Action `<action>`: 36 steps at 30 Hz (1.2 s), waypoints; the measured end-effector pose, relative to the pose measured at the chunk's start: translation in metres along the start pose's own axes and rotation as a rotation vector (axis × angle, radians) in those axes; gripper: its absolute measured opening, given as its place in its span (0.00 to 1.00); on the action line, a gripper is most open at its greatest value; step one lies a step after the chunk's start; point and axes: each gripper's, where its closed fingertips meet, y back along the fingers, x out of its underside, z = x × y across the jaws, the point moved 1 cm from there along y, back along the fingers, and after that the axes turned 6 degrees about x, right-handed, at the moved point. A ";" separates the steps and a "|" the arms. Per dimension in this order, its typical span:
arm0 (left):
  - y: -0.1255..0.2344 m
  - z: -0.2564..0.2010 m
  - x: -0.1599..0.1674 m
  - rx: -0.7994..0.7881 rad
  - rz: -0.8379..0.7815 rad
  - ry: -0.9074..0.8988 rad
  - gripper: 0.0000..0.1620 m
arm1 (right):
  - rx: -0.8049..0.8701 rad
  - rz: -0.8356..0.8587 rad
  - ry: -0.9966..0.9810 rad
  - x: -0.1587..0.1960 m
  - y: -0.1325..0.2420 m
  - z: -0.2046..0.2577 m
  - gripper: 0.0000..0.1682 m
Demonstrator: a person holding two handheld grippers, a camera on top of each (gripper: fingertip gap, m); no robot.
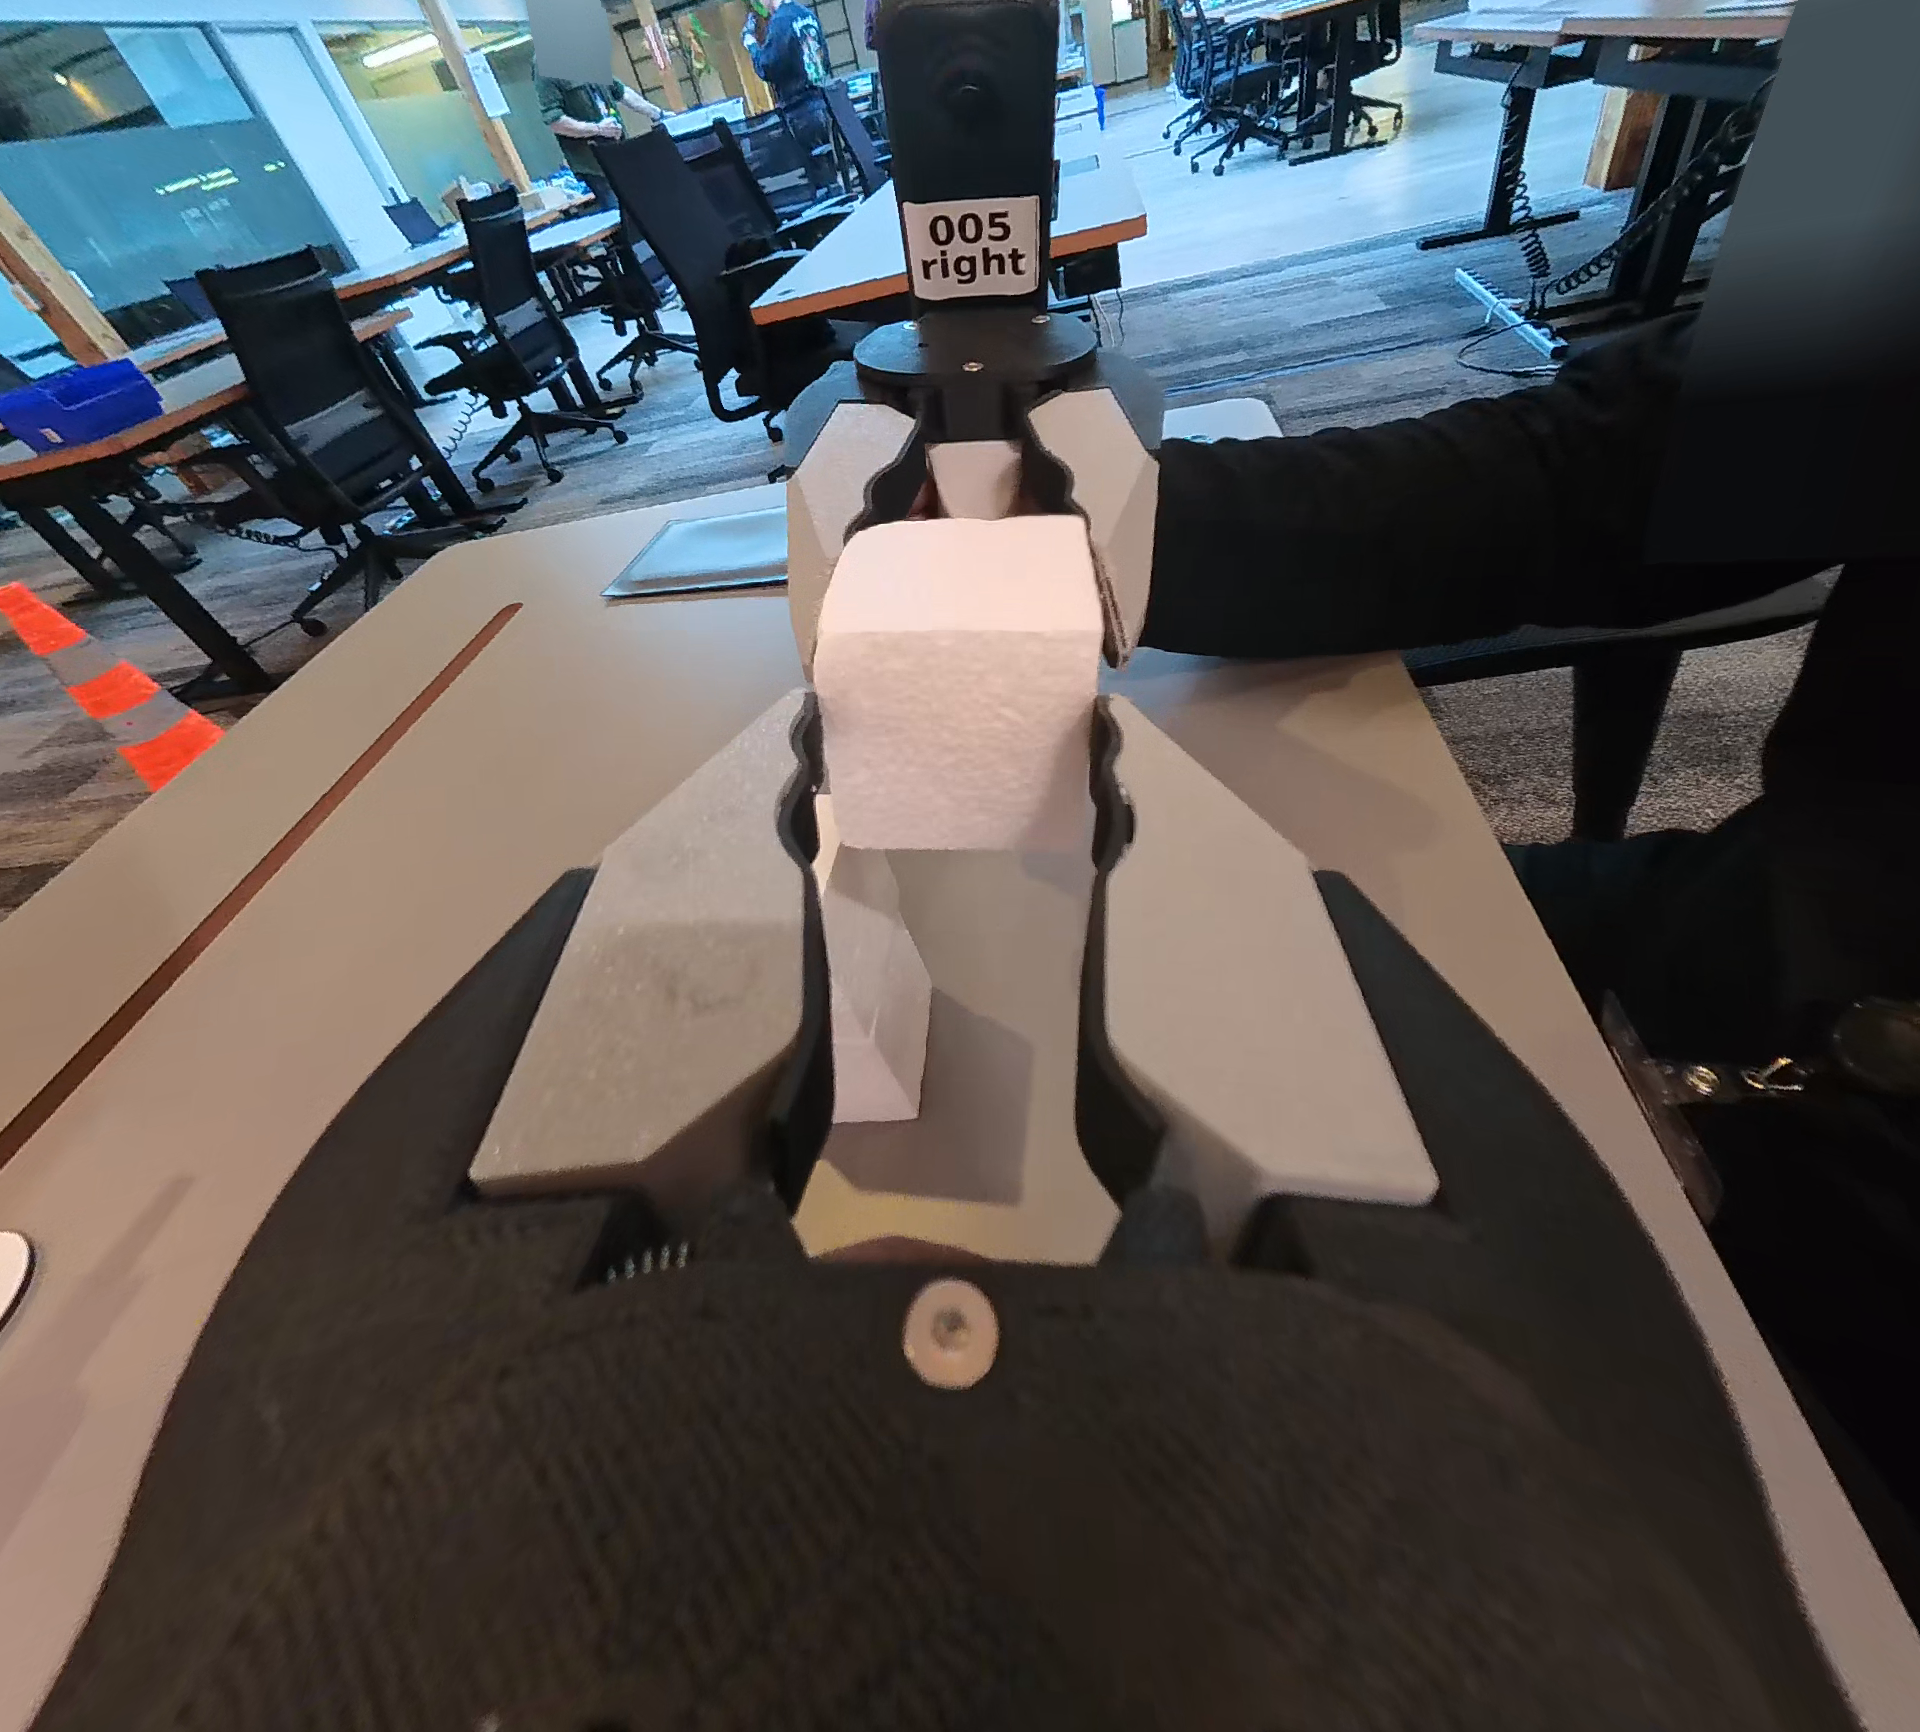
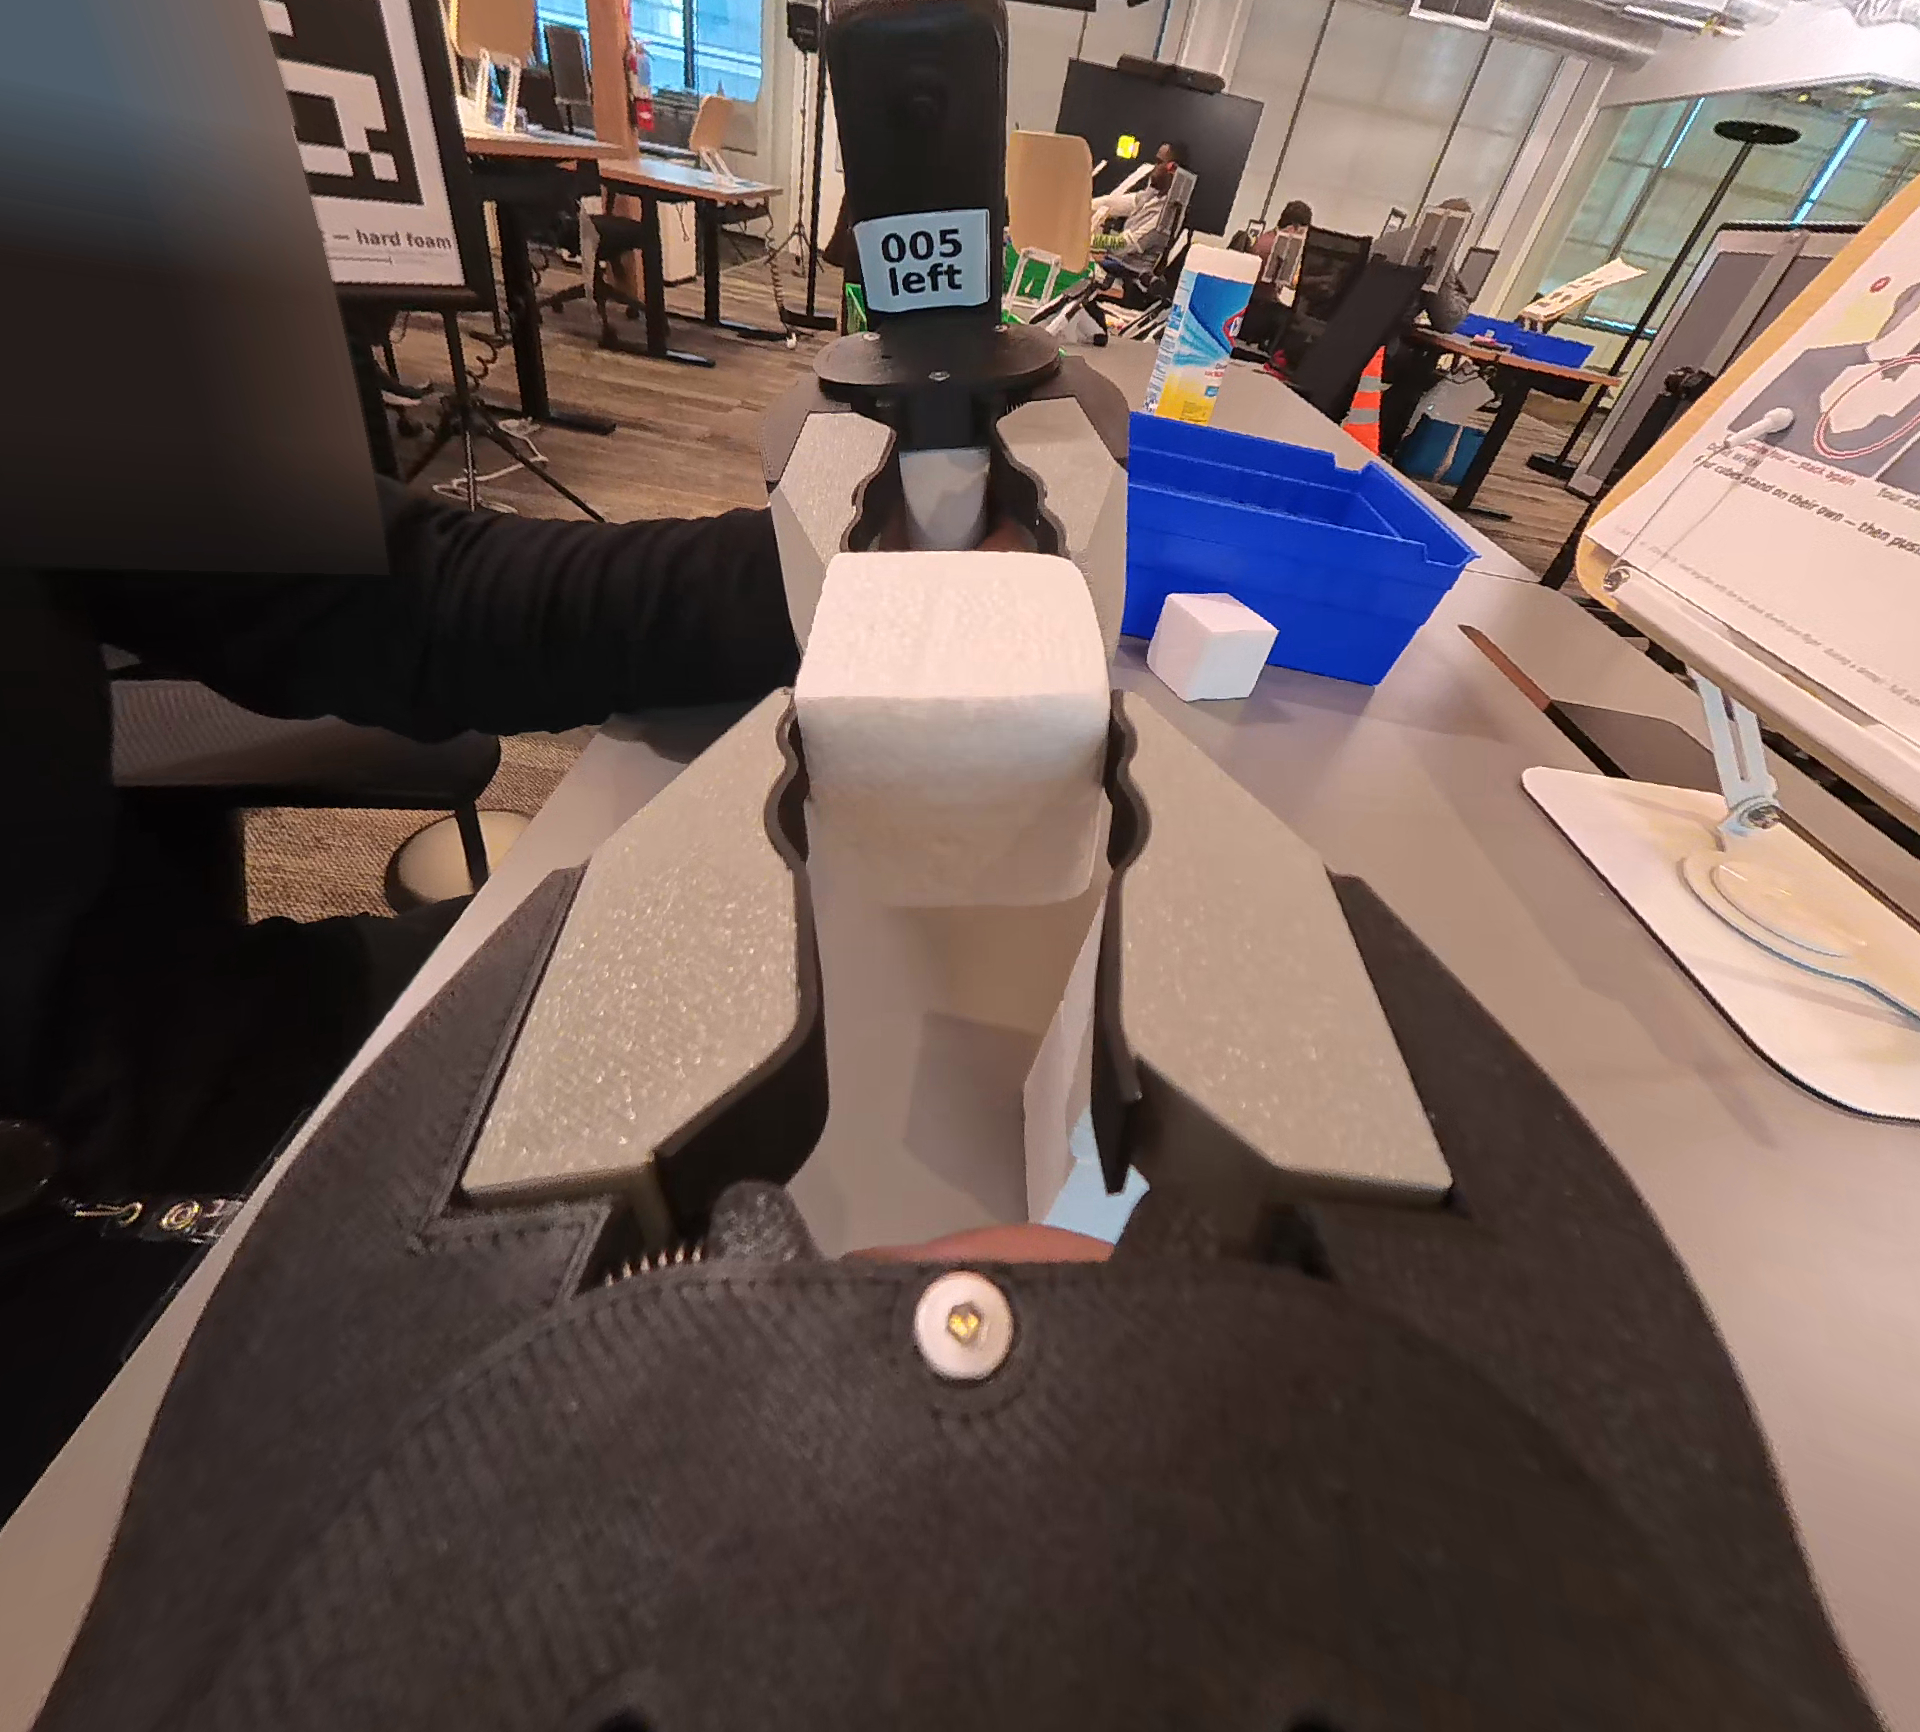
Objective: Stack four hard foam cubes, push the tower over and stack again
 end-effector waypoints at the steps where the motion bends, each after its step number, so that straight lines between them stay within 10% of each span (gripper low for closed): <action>1: 0.000 0.000 0.000 0.001 0.000 0.000 0.31 | 0.000 0.001 0.000 0.000 0.000 0.000 0.33; 36: 0.037 0.033 -0.010 -0.111 -0.139 0.119 0.26 | 0.154 -0.078 -0.075 -0.006 0.014 -0.045 0.33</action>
